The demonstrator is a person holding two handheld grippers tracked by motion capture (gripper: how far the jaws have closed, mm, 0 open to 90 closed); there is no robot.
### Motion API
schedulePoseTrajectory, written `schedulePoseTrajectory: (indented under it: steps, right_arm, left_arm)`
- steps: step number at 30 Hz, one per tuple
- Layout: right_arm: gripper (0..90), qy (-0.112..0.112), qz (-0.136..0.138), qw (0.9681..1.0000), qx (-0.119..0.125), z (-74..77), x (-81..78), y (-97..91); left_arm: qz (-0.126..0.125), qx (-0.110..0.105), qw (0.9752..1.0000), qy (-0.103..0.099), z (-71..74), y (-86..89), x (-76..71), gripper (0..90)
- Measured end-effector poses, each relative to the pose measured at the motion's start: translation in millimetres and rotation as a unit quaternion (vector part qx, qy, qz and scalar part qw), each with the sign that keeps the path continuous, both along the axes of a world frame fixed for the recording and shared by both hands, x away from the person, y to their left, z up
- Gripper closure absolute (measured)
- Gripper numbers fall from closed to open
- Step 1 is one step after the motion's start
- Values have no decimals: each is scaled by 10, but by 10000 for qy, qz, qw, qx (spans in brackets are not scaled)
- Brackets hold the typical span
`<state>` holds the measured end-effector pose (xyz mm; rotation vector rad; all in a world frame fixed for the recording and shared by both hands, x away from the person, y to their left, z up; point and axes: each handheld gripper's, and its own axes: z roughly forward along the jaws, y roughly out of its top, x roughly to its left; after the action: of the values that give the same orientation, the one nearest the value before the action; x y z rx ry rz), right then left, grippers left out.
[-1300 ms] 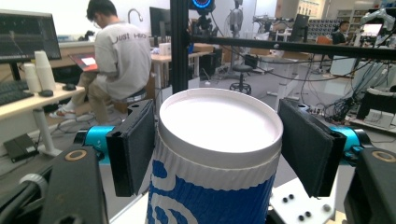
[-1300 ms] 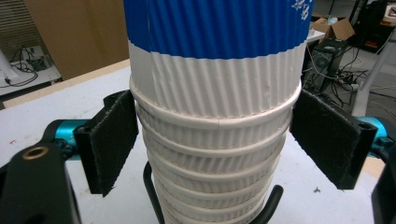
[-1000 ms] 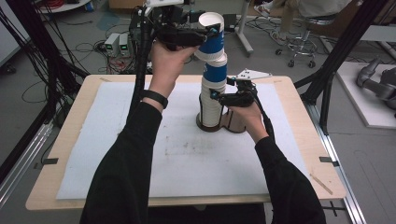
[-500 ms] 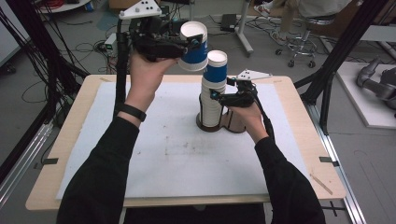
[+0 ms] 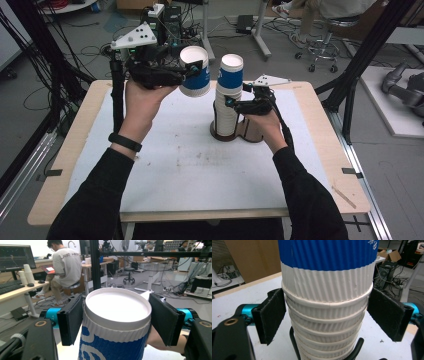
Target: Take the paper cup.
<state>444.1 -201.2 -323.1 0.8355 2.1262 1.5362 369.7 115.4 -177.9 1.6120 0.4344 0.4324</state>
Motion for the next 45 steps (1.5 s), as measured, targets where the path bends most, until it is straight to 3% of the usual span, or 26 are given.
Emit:
schedulePoseTrajectory:
  steps: [7,21,29,45]
  right_arm:
    - [160,-3,5,10000,-17,4,-5,-5]
    - [160,7,-7,10000,-38,9,-13,-7]
    - [161,17,-7,10000,-31,5,-14,-2]
    - [160,5,-9,10000,-32,0,-12,6]
  left_arm:
    - [-122,58,9999,91,-210,25,-151,298]
    - [-327,131,9981,502,-796,65,-373,298]
    - [-364,206,9973,601,-1097,51,-482,298]
    - [-466,128,9958,782,-1445,65,-584,298]
